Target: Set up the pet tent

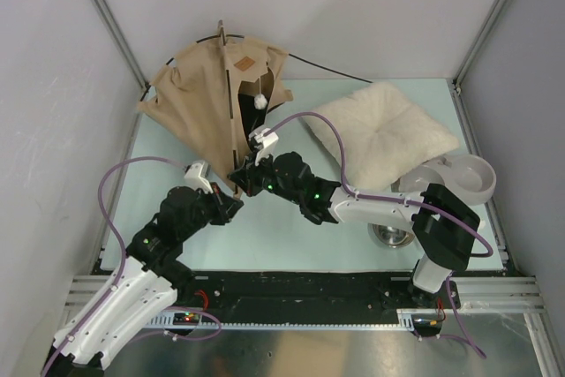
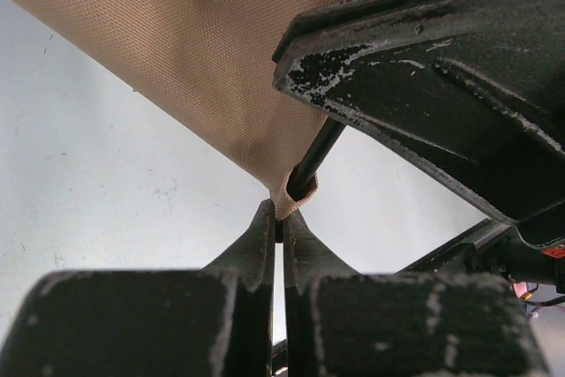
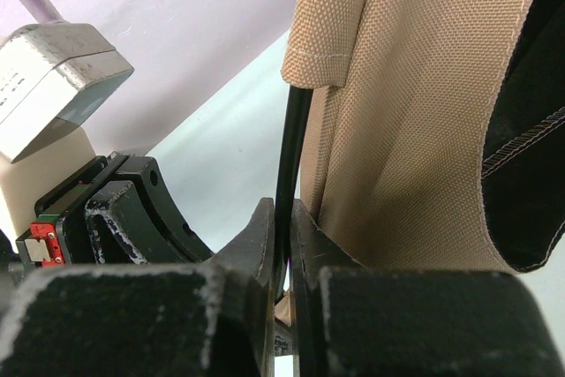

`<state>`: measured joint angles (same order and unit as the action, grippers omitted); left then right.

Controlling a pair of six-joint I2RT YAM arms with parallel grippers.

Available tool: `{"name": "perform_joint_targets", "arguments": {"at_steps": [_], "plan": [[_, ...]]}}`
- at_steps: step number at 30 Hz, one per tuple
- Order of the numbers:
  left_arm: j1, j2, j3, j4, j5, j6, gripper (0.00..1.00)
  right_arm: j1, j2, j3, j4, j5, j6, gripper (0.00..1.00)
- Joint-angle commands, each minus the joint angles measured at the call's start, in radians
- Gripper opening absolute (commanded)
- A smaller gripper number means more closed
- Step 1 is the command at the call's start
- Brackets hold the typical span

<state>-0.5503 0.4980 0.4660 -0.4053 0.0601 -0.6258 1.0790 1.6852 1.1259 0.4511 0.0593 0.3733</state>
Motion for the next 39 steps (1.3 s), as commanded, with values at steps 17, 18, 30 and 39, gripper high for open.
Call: {"name": "perform_joint_targets", "arguments": {"at_steps": [17,18,30,39], "plan": [[-0.026,-0.020,0.091,-0.129,0.137,0.046,0.09,-0.013,-0.039,-0.027,-0.019,0.082,-0.022,0.00],[-0.026,-0.021,0.093,-0.134,0.131,0.047,0.12,-0.010,-0.040,-0.030,-0.022,0.089,-0.022,0.00],[-0.026,-0.026,0.140,-0.221,0.043,0.041,0.34,-0.007,-0.050,-0.070,-0.032,0.090,-0.012,0.00],[-0.025,-0.123,0.259,-0.283,-0.160,0.040,0.54,0.024,-0.050,-0.071,-0.070,0.101,-0.065,0.00]]}}
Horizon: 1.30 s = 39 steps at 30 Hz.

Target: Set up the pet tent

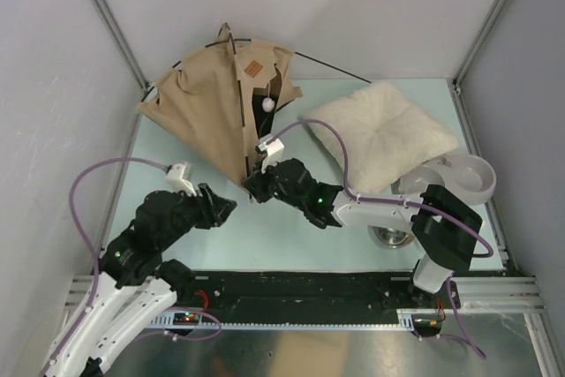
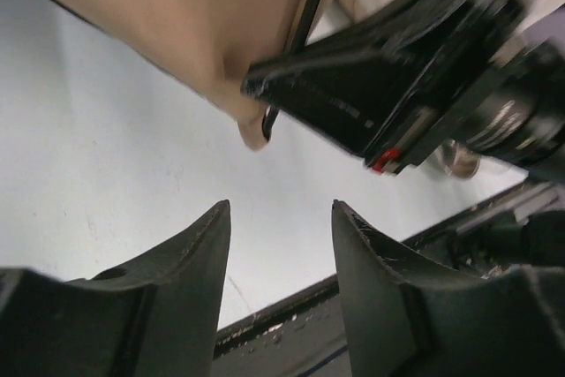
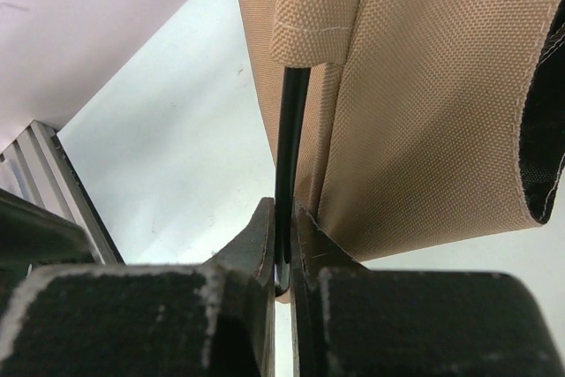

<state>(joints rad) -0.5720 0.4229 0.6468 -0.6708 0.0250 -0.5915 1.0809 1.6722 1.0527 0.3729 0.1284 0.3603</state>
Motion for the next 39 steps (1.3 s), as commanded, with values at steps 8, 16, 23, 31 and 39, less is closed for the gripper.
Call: {"name": "perform_joint_targets", "arguments": {"at_steps": [8,16,23,31,39], "plan": [[-0.003,-0.120,0.156,-0.006,-0.352,-0.035,0.70,0.106,0.013,0.040,-0.072,0.196,-0.224,0.00],[-0.004,-0.031,0.220,0.136,-0.347,0.043,0.83,0.167,0.085,0.087,-0.134,0.253,-0.263,0.00],[-0.003,0.069,0.220,0.221,-0.489,0.121,0.93,0.209,0.110,0.105,-0.170,0.291,-0.278,0.00],[0.022,0.182,0.254,0.202,-0.693,0.079,0.93,0.243,0.128,0.107,-0.201,0.304,-0.255,0.00],[0.134,0.304,0.312,0.162,-0.482,0.061,0.54,0.259,0.136,0.111,-0.222,0.311,-0.236,0.00]]}}
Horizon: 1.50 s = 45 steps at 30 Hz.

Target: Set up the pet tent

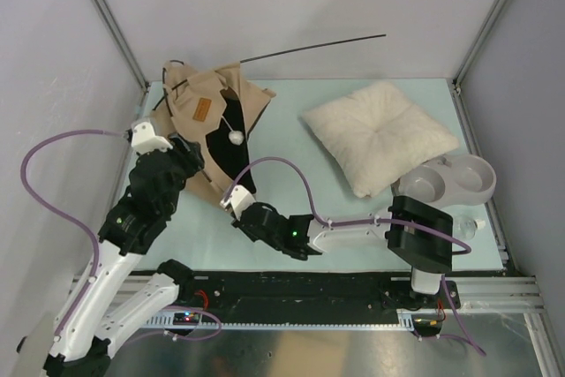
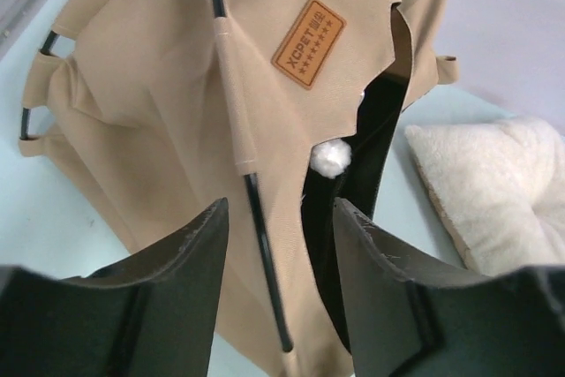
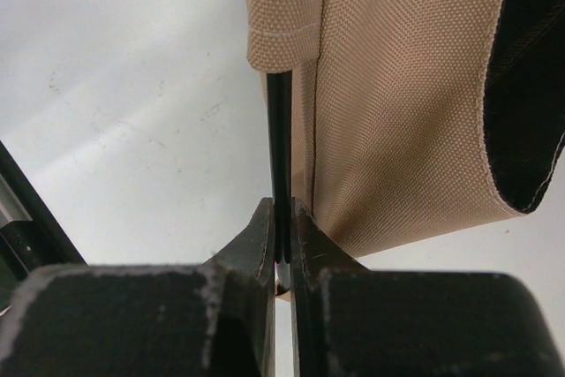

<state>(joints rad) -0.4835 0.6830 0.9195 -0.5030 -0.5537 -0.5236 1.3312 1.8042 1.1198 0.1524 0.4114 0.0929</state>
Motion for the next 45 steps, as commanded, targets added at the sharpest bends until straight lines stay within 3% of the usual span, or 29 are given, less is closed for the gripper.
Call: {"name": "perform_joint_targets", "arguments": {"at_steps": [1,11,13,16,18,23,27,38,45], "plan": [[0.058,0.056,0.041,-0.007,0.117,-0.006,0.49,0.010,0.006,0.047,-0.007,0.031,0.034,0.00],[0.129,0.121,0.052,-0.006,0.236,0.023,0.32,0.019,0.000,0.052,-0.018,0.045,0.044,0.00],[0.137,0.127,0.050,-0.007,0.245,0.024,0.21,0.020,-0.004,0.053,-0.018,0.044,0.044,0.02],[0.142,0.128,0.050,-0.006,0.250,0.038,0.06,0.025,-0.016,0.055,-0.022,0.050,0.047,0.17],[0.144,0.130,0.054,-0.007,0.264,0.069,0.02,0.028,-0.032,0.057,-0.031,0.052,0.048,0.31],[0.144,0.131,0.076,-0.008,0.300,0.152,0.00,0.047,-0.120,0.058,-0.067,0.051,0.035,0.61],[0.144,0.126,0.111,-0.006,0.309,0.191,0.00,0.060,-0.243,0.059,-0.114,0.030,0.031,0.73],[0.150,0.146,0.234,0.022,0.386,0.316,0.00,0.070,-0.640,0.121,-0.351,0.065,0.031,0.85],[0.173,0.158,0.279,0.051,0.456,0.340,0.00,0.066,-0.826,0.127,-0.507,0.291,0.008,0.87]]}}
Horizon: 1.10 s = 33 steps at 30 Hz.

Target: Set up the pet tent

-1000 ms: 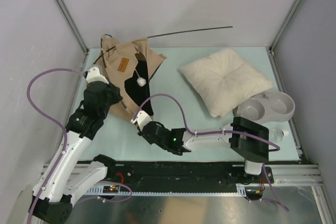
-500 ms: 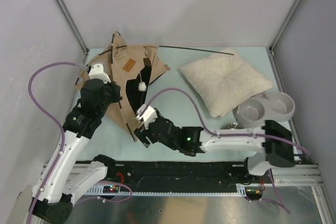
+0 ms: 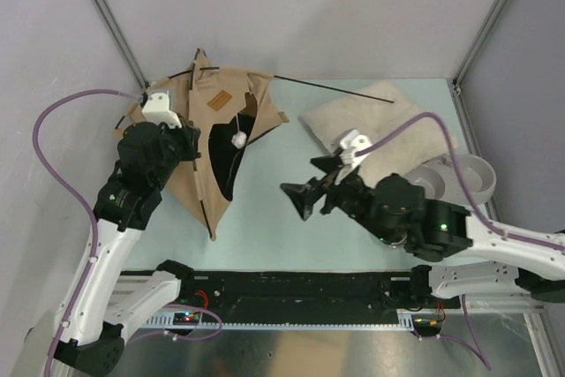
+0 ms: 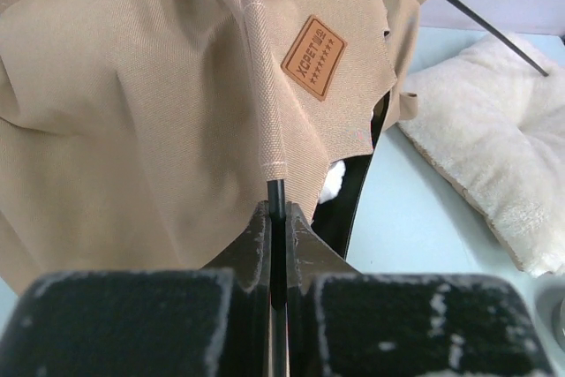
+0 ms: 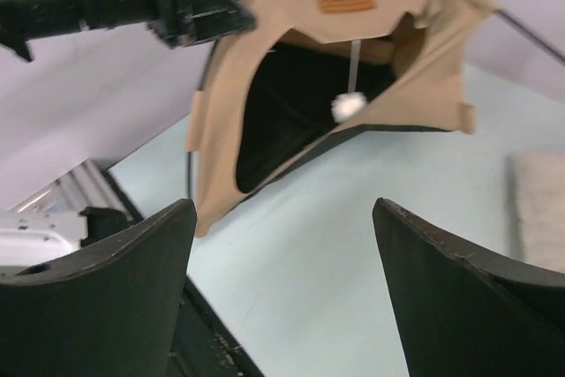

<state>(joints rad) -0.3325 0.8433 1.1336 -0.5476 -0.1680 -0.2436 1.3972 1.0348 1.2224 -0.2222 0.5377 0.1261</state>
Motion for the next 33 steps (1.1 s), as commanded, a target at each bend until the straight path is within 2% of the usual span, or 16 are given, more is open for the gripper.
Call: {"name": "perform_joint_targets", "arguments": {"at_steps": [1,7,13,18,24,28,33], "plan": [[0.029,-0.002,0.066,0.105,0.082,0.060,0.00,-0.003,-0.075,0.025,-0.149,0.192,-0.033,0.87],[0.108,-0.003,0.073,0.141,0.148,0.047,0.00,-0.109,-0.143,0.028,-0.252,0.257,-0.037,0.88],[0.197,-0.056,0.045,0.158,0.246,0.019,0.00,-0.367,-0.094,0.030,-0.290,0.164,-0.067,0.89],[0.222,-0.114,0.002,0.200,0.313,-0.012,0.00,-0.520,0.000,0.029,-0.239,0.084,-0.106,0.89],[0.236,-0.159,-0.070,0.296,0.370,-0.022,0.00,-0.609,0.082,0.029,-0.182,0.021,-0.200,0.89],[0.246,-0.196,-0.129,0.400,0.425,-0.039,0.00,-0.667,0.135,0.024,-0.140,-0.111,-0.291,0.90],[0.249,-0.247,-0.171,0.424,0.413,-0.046,0.00,-0.738,0.235,0.023,-0.003,-0.239,-0.395,0.90]]}}
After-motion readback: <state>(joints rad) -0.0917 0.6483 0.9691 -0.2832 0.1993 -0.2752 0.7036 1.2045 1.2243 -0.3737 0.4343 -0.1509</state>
